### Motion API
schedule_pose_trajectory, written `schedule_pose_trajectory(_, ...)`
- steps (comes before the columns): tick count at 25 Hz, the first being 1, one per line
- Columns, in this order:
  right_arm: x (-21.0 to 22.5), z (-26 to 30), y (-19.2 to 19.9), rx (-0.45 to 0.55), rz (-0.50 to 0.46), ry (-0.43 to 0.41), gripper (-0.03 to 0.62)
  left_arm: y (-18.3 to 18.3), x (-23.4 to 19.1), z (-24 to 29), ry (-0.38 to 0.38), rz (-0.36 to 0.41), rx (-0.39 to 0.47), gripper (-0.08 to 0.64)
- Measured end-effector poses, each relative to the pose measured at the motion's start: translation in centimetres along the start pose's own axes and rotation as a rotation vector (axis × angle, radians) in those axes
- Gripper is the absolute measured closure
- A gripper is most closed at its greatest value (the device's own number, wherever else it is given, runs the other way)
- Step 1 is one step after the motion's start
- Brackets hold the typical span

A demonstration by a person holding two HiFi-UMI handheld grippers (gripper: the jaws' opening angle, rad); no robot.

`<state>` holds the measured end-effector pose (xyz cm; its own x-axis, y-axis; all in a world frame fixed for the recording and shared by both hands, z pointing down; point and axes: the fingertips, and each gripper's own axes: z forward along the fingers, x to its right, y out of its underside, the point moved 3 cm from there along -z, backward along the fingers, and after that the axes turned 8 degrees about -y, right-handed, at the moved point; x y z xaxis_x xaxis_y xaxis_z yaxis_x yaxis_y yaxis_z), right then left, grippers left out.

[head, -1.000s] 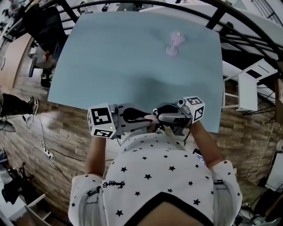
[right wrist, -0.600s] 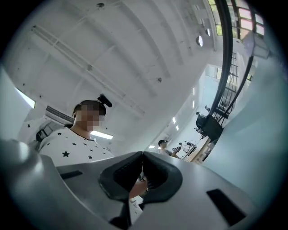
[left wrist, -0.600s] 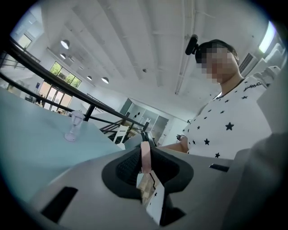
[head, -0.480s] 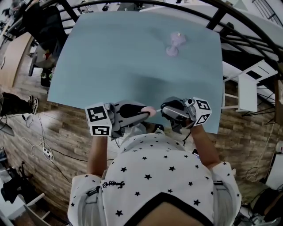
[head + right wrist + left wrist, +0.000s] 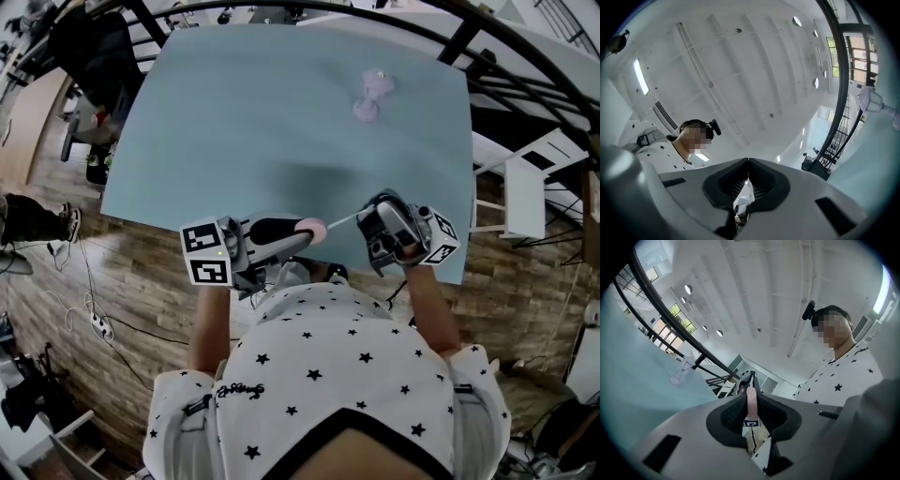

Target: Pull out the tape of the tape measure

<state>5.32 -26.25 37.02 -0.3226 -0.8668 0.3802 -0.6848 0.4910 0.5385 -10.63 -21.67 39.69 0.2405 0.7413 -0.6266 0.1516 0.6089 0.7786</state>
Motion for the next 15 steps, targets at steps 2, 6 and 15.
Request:
schedule_pose_trajectory(2,0.0,-0.2,-0.5,-0.003,-0.029,0.020,0.591,-0.1,-0.1,-0.2,-0.002,-0.005,0.007,0.472)
schedule_pose_trajectory(6,0.1,-0.7,-1.2,0.020,-0.057,0.052,0.591,-0.1,-0.2,-0.2,-0.003,-0.005,0.009,0.472)
schedule_pose_trajectory(15,-0.2,-1.9,-4.4,0.114,-0.150,0.116,0.591,0.1,-0.9,-1.0,-0.046,-0.009,0.015,0.472)
